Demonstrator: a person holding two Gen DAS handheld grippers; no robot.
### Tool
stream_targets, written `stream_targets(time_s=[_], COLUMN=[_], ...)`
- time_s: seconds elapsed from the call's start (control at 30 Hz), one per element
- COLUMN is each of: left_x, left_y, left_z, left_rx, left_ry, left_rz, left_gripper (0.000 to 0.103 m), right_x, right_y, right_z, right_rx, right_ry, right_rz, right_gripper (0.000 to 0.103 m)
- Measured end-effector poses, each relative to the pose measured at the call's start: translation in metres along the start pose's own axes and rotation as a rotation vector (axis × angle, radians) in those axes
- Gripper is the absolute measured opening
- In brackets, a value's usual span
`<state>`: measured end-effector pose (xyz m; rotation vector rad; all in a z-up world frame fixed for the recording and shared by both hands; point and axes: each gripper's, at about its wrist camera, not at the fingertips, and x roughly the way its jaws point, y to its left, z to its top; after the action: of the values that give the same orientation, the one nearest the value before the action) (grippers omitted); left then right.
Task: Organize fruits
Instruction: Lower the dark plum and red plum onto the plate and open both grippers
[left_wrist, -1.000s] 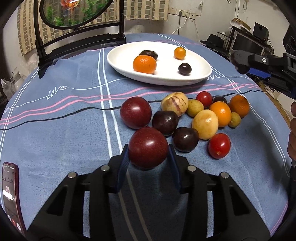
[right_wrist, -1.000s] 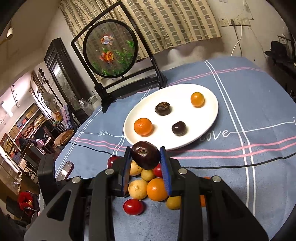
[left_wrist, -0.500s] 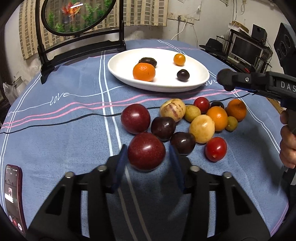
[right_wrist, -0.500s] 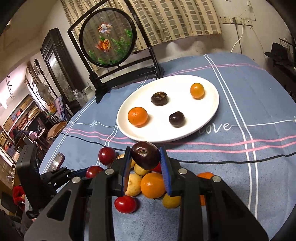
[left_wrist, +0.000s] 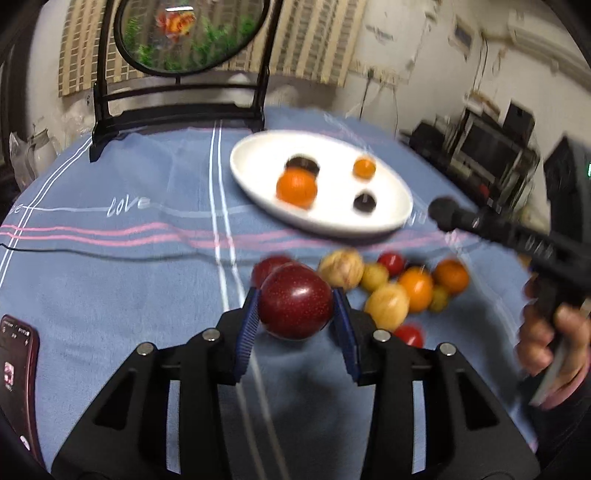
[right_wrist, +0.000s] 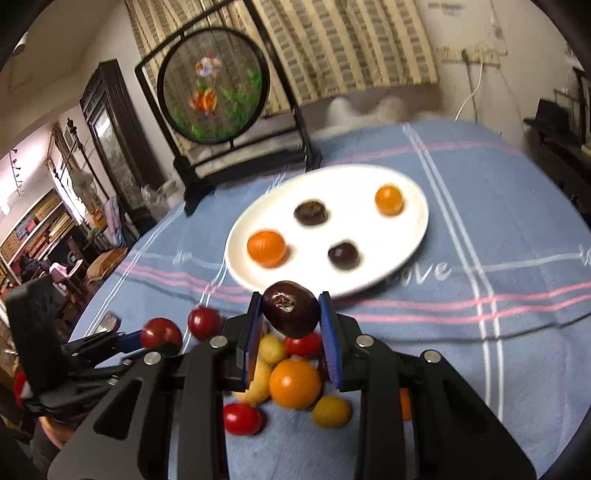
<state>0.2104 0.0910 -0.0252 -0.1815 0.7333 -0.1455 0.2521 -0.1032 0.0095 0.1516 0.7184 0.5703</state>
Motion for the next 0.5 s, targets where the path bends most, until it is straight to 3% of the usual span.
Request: stream_targets(time_s=[0.17, 0.33, 0.5], left_x=[0.019, 0.067, 0.098], left_y=[-0.017, -0.042, -0.057], left_z=[0.043, 0.076, 0.084], left_rx=[-0.025, 0.002, 0.048], left_ry=[-0.039, 0.018, 0.059], left_rz=[-0.033, -0.028, 0.002], left_gripper=[0.041, 0.041, 0.041], right_x=[0.012, 0.043, 0.062], right_y=[-0.011, -0.032, -0.043], right_z=[0.020, 0.037, 0.039], right_rx=[0.008, 0.046, 0.022], right_ry=[-0.070, -0.015, 0.044], right_rz=[-0.031, -0.093, -0.151], right_gripper=[0.031, 0.031, 0.031])
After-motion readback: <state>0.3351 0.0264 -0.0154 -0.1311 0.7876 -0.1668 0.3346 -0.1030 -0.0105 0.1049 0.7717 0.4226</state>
